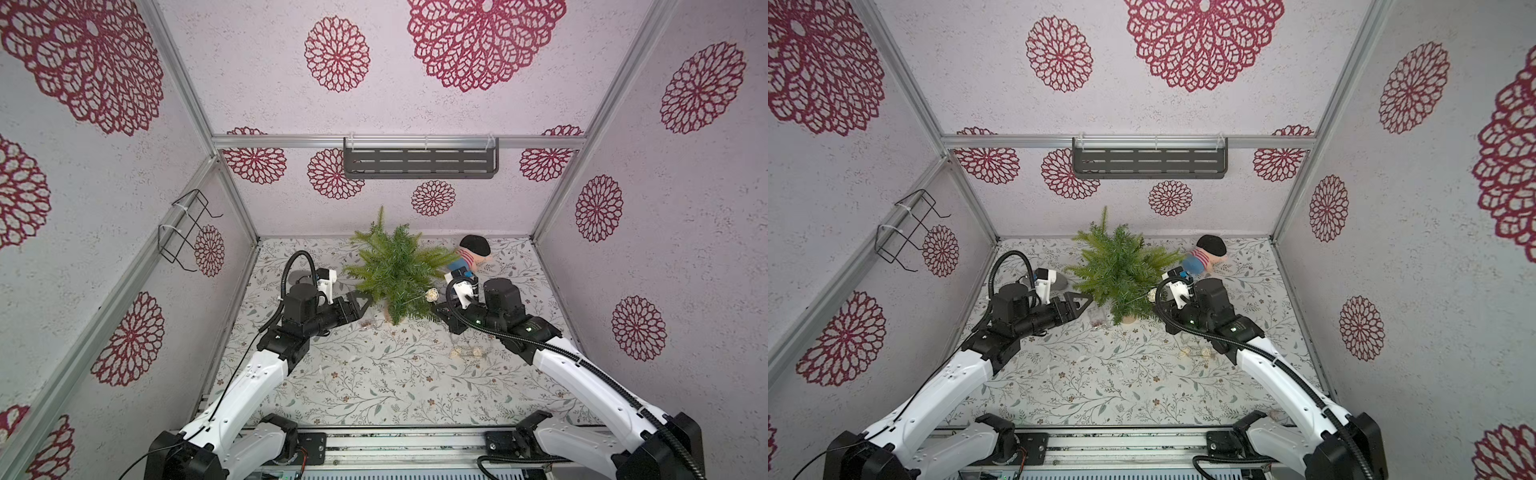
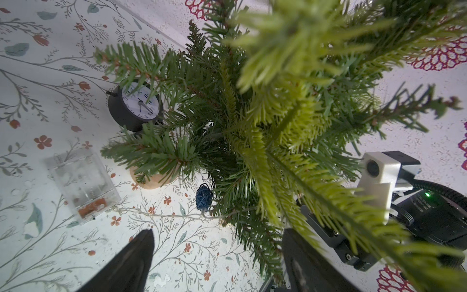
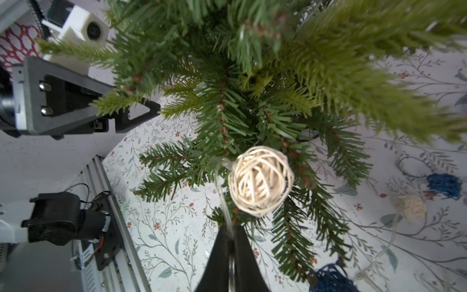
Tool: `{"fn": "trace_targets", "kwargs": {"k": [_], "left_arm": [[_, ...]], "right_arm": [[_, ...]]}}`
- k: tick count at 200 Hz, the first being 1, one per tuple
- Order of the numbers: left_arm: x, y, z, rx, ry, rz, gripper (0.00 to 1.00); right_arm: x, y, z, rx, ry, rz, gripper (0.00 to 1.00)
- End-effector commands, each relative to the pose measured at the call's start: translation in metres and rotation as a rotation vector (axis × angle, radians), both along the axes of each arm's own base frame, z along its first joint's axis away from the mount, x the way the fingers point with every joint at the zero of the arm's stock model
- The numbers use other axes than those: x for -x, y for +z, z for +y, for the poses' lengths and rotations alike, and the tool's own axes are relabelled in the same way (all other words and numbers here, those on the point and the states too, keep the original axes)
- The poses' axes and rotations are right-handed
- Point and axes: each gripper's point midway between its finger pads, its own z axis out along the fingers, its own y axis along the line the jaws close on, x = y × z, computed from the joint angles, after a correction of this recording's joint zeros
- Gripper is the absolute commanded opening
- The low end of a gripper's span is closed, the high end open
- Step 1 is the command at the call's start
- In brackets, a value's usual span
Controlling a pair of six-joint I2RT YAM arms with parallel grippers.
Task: Remove string lights from the small christmas tree
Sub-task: Remove the light string from the Christmas tree.
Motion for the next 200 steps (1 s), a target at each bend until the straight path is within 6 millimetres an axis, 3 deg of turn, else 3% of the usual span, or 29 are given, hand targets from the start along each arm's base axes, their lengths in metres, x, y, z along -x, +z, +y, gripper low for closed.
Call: {"fn": "trace_targets", "kwargs": {"k": [1, 137, 200], "left_arm": [[0.003, 0.016, -0.004, 0.017, -0.012, -0.030, 0.84], [0.006, 0.011, -0.007, 0.025, -0.022, -0.008, 0.84], [0.008, 0.005, -0.006, 0.011, -0.011, 0.006, 0.84]], "right_arm": [[0.003, 0.028, 0.002, -0.031, 0.020, -0.065, 0.00], [0.010, 0.080, 0.019, -0.064, 0.155, -0.185, 0.00], [0.019, 0.105, 0.045, -0.105, 0.300, -0.220, 0.00]]}}
